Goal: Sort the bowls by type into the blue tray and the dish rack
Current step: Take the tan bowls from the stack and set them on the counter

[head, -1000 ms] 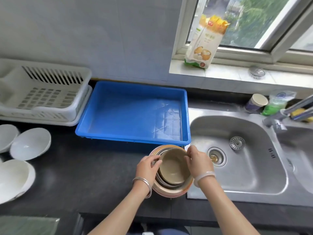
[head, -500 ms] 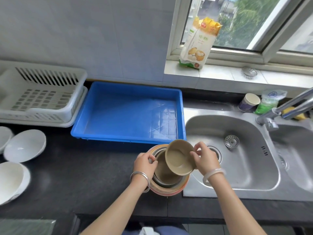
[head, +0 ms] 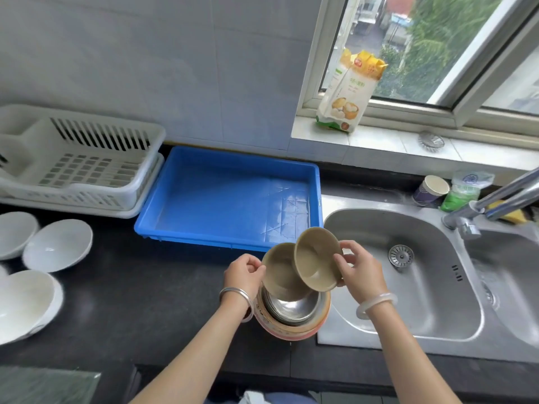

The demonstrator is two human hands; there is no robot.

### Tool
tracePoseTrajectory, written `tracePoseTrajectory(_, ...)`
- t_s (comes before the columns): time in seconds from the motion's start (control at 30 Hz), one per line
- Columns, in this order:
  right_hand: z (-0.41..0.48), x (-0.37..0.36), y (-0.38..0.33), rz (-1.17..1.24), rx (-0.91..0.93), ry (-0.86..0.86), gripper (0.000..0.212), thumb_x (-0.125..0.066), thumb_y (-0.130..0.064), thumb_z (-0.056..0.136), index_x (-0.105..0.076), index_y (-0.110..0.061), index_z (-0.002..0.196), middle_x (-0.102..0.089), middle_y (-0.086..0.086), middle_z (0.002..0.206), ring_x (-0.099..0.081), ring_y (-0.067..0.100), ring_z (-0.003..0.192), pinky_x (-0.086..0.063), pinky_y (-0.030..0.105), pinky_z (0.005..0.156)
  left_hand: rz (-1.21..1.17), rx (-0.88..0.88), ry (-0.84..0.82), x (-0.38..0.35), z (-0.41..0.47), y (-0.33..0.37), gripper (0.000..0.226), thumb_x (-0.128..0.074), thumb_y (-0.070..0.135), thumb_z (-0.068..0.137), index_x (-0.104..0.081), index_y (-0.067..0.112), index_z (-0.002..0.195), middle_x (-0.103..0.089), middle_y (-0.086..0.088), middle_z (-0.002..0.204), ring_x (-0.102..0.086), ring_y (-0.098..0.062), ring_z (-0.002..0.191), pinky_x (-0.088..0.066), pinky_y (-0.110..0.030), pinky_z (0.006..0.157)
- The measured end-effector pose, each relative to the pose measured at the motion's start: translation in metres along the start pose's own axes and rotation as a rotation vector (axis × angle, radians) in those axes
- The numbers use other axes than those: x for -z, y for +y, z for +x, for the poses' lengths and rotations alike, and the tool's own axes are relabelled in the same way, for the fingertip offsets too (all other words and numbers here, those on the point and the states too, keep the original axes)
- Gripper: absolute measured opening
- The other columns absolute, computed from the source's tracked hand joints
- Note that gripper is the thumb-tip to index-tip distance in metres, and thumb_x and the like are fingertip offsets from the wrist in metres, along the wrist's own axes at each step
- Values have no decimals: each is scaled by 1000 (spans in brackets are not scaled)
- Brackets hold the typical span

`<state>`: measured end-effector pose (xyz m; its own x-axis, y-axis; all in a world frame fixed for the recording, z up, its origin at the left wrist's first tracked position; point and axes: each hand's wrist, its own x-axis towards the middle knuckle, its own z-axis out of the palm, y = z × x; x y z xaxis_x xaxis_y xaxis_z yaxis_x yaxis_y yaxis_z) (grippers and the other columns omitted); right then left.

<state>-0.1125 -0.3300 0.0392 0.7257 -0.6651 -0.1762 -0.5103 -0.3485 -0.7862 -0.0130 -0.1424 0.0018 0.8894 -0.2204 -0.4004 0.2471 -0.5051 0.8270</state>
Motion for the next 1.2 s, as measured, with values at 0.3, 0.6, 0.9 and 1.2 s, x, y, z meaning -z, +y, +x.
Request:
tracePoseTrajectory(0.3, 12, -48, -46, 41, 95, -74, 14, -60, -13, 87, -61, -22, 97, -70, 7, 84, -66, 22, 78, -59, 40, 64, -235, 148, 206, 70, 9, -25, 5, -61, 9, 82, -62, 11, 77, -69, -7, 78, -69, -17, 72, -59, -32, 71)
tracePoseTrajectory(0.6, 18, -161, -84, -25, 126, -344, 16, -56, -14, 86, -61, -18, 100, -67, 10, 86, -64, 29, 83, -56, 48, 76, -476, 317, 471, 145, -3, -95, 7, -62, 3, 83, -60, 6, 76, -65, -10, 74, -65, -21, 70, -56, -27, 64)
tracePoseTrajectory(0.9, -1, -284, -132, -40, 76, -555, 12, -50, -13, 89, -52, -23, 95, -55, -4, 79, -58, 7, 57, -42, 9, 35, -702, 500, 714, 203, -18, -170, 7, -62, 0, 82, -60, 1, 89, -63, -17, 90, -64, -28, 79, -53, -35, 82)
tracePoseTrajectory(1.2, -10, -361, -156, -108, -99, -614, 26, -49, -9, 91, -50, -20, 114, -54, 4, 103, -56, 15, 66, -54, 25, 48, -768, 557, 798, 227, -19, -196, 6, -59, -1, 84, -58, -1, 90, -62, -17, 96, -63, -34, 86, -53, -35, 77)
